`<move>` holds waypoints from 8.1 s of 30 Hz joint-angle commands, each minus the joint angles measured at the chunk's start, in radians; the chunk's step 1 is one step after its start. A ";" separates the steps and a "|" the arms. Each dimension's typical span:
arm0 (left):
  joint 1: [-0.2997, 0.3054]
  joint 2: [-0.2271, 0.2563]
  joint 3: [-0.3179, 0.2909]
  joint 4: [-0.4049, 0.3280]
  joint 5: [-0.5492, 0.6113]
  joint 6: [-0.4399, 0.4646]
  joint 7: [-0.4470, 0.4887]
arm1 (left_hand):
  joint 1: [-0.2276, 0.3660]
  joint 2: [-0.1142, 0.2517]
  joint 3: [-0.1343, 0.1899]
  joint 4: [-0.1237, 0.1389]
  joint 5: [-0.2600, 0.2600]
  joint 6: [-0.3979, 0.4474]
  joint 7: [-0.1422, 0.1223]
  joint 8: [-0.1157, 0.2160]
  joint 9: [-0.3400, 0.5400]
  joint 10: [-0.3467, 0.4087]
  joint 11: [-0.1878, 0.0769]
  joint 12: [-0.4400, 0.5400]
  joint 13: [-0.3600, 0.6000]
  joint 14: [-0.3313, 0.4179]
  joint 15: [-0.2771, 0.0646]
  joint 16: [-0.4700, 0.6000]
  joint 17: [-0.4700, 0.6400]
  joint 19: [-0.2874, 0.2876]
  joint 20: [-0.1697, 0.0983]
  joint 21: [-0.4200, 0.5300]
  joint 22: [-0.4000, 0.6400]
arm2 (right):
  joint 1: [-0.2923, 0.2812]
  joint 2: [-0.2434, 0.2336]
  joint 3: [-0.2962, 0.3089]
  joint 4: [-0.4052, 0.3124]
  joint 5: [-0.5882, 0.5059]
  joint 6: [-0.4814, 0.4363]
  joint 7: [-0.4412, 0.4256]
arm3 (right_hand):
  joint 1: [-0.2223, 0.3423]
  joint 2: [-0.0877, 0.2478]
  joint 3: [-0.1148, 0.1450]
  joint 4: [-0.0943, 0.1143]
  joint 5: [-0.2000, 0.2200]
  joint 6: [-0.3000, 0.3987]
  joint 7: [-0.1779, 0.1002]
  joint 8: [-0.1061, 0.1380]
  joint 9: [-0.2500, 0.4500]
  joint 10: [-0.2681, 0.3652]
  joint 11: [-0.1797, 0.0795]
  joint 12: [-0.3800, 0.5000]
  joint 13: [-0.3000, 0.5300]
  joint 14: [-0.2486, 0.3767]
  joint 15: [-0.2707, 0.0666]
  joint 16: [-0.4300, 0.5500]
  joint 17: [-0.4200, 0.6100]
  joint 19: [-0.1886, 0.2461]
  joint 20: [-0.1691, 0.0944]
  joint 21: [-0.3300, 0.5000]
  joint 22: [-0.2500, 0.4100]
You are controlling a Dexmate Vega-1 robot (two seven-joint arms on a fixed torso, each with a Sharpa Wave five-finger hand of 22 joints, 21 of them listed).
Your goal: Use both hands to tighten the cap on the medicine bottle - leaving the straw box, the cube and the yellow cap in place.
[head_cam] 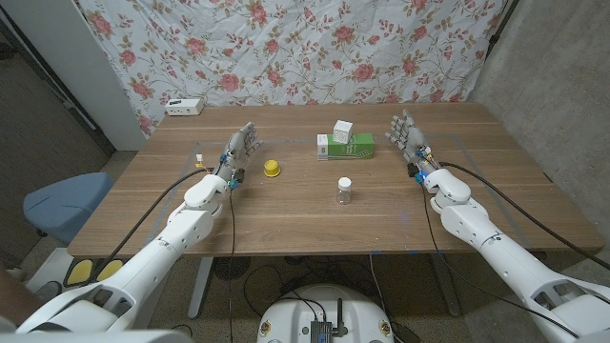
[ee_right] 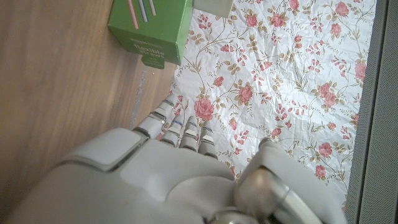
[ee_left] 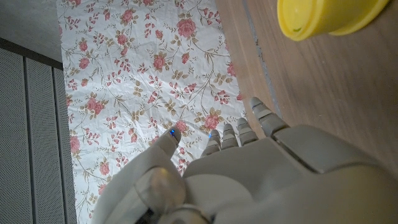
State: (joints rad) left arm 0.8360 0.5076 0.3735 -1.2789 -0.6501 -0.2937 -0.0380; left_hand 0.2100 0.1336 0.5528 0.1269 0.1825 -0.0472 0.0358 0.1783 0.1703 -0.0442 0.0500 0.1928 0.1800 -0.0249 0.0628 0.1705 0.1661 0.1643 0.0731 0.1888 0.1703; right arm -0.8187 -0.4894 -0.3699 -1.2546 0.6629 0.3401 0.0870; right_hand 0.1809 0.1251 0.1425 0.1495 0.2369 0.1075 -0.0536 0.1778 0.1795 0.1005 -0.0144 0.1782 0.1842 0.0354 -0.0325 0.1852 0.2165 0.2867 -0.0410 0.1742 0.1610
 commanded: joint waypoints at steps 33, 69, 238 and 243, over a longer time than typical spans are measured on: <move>0.056 0.066 0.039 -0.198 0.156 0.049 0.137 | 0.016 -0.033 -0.003 -0.038 -0.001 -0.010 -0.029 0.002 0.003 -0.002 -0.028 0.006 0.002 -0.002 -0.017 0.005 0.000 -0.002 -0.003 0.001 0.002 | 0.019 0.048 -0.005 0.164 -0.048 0.122 -0.018 | -0.001 -0.013 -0.004 -0.006 0.014 -0.019 -0.010 0.003 0.003 0.004 -0.008 0.009 0.002 0.002 -0.028 0.008 -0.007 0.006 -0.046 0.008 0.005; 0.166 0.099 0.071 -0.436 0.324 0.106 0.266 | 0.118 -0.179 -0.048 -0.198 0.017 0.022 -0.099 0.006 0.003 0.042 -0.090 0.010 0.001 0.036 -0.089 0.007 0.000 -0.005 0.001 -0.004 -0.001 | -0.020 0.004 0.021 0.139 -0.036 0.139 -0.009 | 0.012 -0.044 -0.013 -0.032 0.023 -0.034 -0.014 0.007 0.002 -0.002 -0.008 0.010 0.001 0.000 -0.028 0.008 -0.018 -0.001 -0.050 0.008 0.005; 0.125 0.147 0.294 -0.456 0.674 0.179 0.125 | 0.672 -0.258 -0.272 -0.273 0.142 -0.061 -0.234 0.024 0.004 0.303 -0.195 0.029 -0.002 0.284 -0.259 0.020 -0.003 -0.179 -0.037 0.001 -0.001 | -0.114 0.023 0.070 0.097 -0.040 0.204 -0.129 | 0.003 -0.050 -0.036 -0.054 0.060 -0.021 0.082 0.013 -0.001 0.039 0.028 0.014 -0.002 0.024 0.004 0.013 -0.023 -0.014 -0.059 0.010 0.004; 0.122 0.141 0.298 -0.445 0.667 0.175 0.118 | 0.676 -0.257 -0.276 -0.272 0.141 -0.054 -0.231 0.022 0.004 0.318 -0.194 0.029 -0.003 0.294 -0.263 0.019 -0.003 -0.178 -0.039 0.001 -0.001 | -0.117 0.018 0.072 0.093 -0.040 0.203 -0.128 | 0.004 -0.050 -0.037 -0.055 0.061 -0.022 0.082 0.012 -0.001 0.038 0.029 0.014 -0.002 0.024 0.003 0.013 -0.023 -0.014 -0.059 0.010 0.004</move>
State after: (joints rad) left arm 0.9645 0.6608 0.6639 -1.7441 0.0186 -0.1111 0.0852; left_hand 0.8756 -0.1244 0.2820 -0.1434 0.3247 -0.1090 -0.1909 0.1962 0.1723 0.2639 -0.1458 0.2189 0.1769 0.2577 -0.0410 0.1889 0.1631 -0.0163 0.0353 0.1818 0.1679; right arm -0.9289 -0.4630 -0.3010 -1.1547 0.6222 0.5433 -0.0422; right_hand 0.1829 0.0806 0.1062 0.0937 0.2892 0.0805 0.0339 0.1857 0.1769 0.1358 0.0176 0.1927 0.1815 0.0552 -0.0233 0.1966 0.1906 0.2751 -0.0403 0.1818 0.1603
